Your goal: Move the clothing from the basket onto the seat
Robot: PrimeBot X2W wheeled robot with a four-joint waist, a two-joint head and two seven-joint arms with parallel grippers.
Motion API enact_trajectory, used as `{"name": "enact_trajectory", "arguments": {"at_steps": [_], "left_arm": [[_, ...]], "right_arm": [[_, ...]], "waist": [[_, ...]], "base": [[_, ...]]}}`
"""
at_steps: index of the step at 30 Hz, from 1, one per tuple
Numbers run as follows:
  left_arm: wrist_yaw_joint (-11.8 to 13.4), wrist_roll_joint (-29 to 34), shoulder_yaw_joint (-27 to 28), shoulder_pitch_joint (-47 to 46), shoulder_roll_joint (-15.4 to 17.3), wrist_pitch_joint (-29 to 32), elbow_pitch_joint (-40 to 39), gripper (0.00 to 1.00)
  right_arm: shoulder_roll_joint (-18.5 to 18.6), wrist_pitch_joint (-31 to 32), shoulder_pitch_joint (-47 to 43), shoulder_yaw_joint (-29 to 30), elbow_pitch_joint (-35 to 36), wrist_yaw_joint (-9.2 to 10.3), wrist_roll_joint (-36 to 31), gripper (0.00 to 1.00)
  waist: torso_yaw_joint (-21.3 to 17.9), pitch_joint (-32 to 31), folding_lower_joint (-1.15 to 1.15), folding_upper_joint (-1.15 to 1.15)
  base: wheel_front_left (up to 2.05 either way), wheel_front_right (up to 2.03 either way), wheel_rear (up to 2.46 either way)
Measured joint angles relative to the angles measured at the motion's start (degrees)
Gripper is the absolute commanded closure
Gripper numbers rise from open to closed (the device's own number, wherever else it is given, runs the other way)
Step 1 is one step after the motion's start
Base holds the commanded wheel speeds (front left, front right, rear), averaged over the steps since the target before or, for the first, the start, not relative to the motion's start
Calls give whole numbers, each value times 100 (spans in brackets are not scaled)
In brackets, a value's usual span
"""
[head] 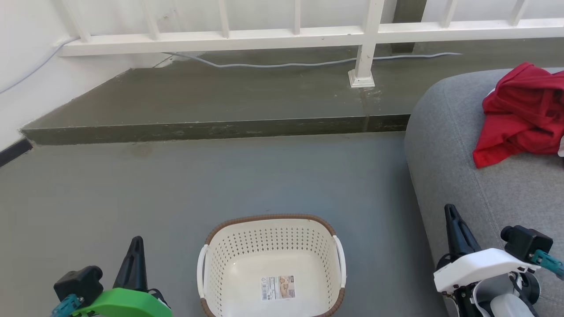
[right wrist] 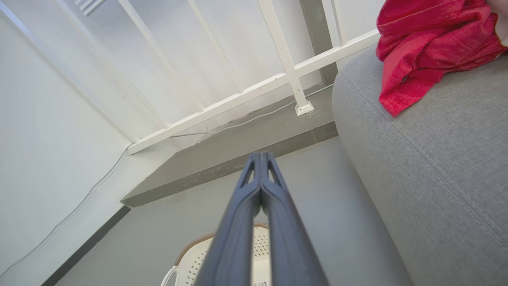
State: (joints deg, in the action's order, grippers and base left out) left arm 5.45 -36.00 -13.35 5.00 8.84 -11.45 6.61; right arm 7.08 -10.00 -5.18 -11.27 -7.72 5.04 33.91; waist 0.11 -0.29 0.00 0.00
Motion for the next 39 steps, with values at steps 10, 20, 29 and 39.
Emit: {"name": "enact_trajectory", "arguments": {"at_steps": [10, 20, 29, 39], "left_arm": [[-145, -694, 180, -5, -56, 181, 42, 100], [-289, -1349, 327, -30, -78, 356, 127, 100], [-401, -1981, 468, -128, -101, 524, 219, 100], [-546, -2657, 639, -209, -192, 713, 333, 100]], "right_arm": [[-30, 163, 18, 187, -18, -100, 721, 100], [-37, 327, 124, 356, -80, -220, 1366, 100], [-70, 460, 168, 516, -170, -352, 2019, 100], [-102, 633, 266, 699, -260, -470, 2738, 100]], "waist": [[-1, 8, 0, 0], [-2, 14, 0, 0], [-3, 19, 0, 0], [-5, 25, 0, 0]], "base": [[0, 0, 0], [0, 0, 0], [0, 0, 0], [0, 0, 0]]}}
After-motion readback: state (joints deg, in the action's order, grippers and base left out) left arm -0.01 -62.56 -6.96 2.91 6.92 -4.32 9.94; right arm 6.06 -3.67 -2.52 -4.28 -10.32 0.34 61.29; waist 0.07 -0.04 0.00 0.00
